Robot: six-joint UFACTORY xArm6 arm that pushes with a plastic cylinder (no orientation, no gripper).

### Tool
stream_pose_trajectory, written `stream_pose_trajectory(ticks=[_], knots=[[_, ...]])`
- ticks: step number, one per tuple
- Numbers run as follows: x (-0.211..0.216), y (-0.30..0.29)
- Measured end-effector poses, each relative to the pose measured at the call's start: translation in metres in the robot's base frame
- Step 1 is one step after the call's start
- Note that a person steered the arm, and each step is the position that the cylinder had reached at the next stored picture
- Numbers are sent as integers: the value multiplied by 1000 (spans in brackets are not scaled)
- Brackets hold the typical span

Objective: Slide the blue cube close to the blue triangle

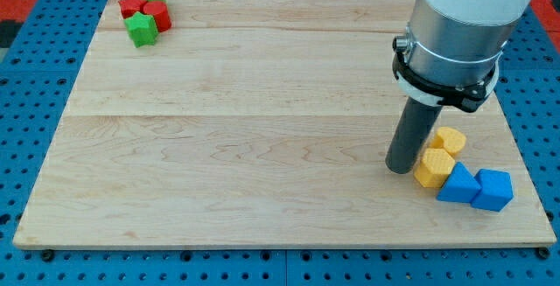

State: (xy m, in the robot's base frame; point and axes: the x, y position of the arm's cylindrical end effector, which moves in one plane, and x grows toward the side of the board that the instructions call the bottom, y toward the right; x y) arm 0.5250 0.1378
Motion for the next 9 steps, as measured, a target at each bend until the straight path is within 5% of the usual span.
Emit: stream_pose_trajectory(ticks=[2,4,7,9], knots=[[54,0],[93,78],[78,166],[69,137]])
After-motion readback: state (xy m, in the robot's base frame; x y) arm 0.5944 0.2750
